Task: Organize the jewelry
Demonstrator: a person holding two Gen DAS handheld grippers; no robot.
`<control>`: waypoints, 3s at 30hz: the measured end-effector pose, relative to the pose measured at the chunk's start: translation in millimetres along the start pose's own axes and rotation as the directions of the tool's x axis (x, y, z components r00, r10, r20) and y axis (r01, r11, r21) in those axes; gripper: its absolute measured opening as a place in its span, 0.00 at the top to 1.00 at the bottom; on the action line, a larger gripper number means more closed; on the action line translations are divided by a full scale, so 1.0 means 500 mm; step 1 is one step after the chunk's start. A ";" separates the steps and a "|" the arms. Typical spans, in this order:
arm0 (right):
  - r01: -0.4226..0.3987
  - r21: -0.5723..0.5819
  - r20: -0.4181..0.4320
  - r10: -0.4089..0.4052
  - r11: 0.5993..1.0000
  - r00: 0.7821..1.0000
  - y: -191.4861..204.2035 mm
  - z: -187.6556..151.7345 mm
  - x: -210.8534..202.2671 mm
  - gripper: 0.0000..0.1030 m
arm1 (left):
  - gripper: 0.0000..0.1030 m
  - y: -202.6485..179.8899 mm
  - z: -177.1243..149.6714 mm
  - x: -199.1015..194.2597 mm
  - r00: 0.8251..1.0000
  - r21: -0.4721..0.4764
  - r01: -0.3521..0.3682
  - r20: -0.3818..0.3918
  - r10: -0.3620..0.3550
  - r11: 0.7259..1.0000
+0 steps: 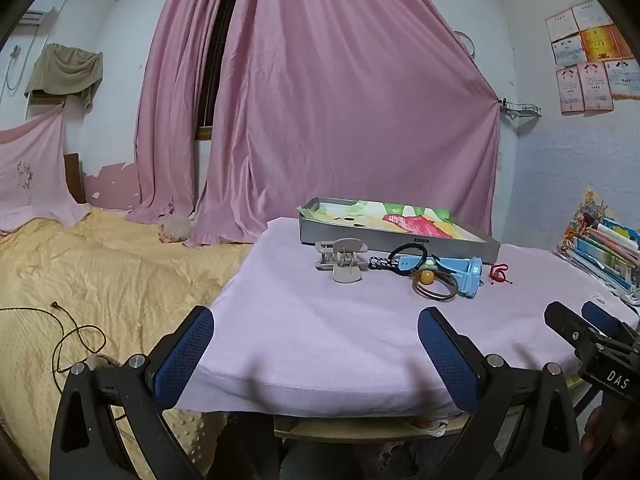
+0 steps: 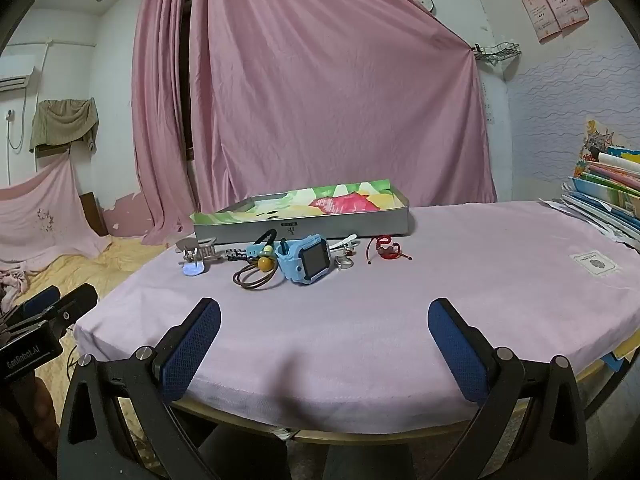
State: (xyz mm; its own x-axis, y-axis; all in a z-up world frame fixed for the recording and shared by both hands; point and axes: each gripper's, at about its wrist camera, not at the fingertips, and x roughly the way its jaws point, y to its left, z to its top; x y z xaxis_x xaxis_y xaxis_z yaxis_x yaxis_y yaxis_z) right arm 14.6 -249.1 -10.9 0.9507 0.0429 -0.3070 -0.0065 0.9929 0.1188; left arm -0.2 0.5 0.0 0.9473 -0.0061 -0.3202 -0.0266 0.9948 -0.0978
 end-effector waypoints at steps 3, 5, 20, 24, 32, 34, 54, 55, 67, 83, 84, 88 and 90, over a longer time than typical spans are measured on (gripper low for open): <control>-0.001 0.001 0.001 0.001 1.000 1.000 0.000 0.000 -0.002 0.01 | 0.00 -0.001 0.000 0.000 1.000 0.002 -0.001 0.000 0.001 1.000; -0.001 0.002 0.002 0.001 1.000 1.000 0.000 0.000 -0.003 0.01 | 0.01 -0.002 0.000 0.000 1.000 0.003 0.000 0.000 0.000 1.000; 0.000 0.006 -0.003 0.000 1.000 1.000 -0.003 -0.001 -0.001 0.01 | 0.01 -0.008 0.005 -0.002 1.000 0.001 0.003 0.000 -0.003 1.000; -0.001 0.008 -0.003 0.001 1.000 1.000 -0.002 0.000 -0.001 0.01 | 0.00 -0.007 0.005 -0.002 1.000 0.001 0.004 -0.003 -0.004 1.000; -0.002 0.009 -0.002 0.002 1.000 1.000 0.000 -0.001 0.000 0.01 | 0.00 -0.008 0.006 0.004 1.000 0.001 0.005 -0.002 -0.005 1.000; -0.001 0.009 -0.002 0.001 1.000 1.000 0.001 -0.001 -0.001 0.01 | 0.01 -0.008 0.007 0.003 1.000 0.000 0.005 -0.001 -0.005 1.000; -0.004 0.010 -0.003 0.004 1.000 1.000 0.000 -0.003 -0.001 0.01 | 0.00 -0.009 0.008 0.002 1.000 0.000 0.007 -0.001 -0.007 1.000; -0.003 0.010 -0.004 0.003 1.000 1.000 0.000 -0.003 -0.001 0.01 | 0.00 -0.009 0.006 0.002 1.000 0.000 0.007 0.000 -0.007 1.000; -0.004 0.009 -0.004 0.004 1.000 1.000 0.002 -0.003 -0.001 0.01 | 0.00 -0.008 0.000 0.000 1.000 -0.004 0.009 -0.003 -0.009 1.000; -0.006 0.010 -0.003 0.006 1.000 1.000 0.003 0.001 -0.002 0.01 | 0.00 -0.007 0.001 0.000 1.000 -0.005 0.010 -0.005 -0.010 1.000; -0.006 0.010 -0.003 0.006 1.000 1.000 0.003 0.001 -0.002 0.01 | 0.00 -0.007 0.001 0.000 1.000 -0.005 0.010 -0.004 -0.010 1.000; -0.006 0.010 -0.004 0.006 1.000 1.000 0.003 0.001 -0.002 0.01 | 0.01 -0.007 0.001 0.000 1.000 -0.006 0.010 -0.005 -0.010 1.000; -0.007 0.010 -0.004 0.007 1.000 1.000 0.003 0.001 -0.002 0.01 | 0.00 -0.007 0.001 0.000 1.000 -0.006 0.010 -0.005 -0.010 1.000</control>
State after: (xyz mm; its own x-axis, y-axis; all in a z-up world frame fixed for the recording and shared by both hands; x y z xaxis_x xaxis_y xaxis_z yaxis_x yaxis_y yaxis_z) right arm 13.9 -247.8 -9.8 0.9494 0.0502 -0.3099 -0.0098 0.9914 0.1306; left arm -0.1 -2.8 0.8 0.9459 -0.0168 -0.3239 -0.0189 0.9941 -0.1066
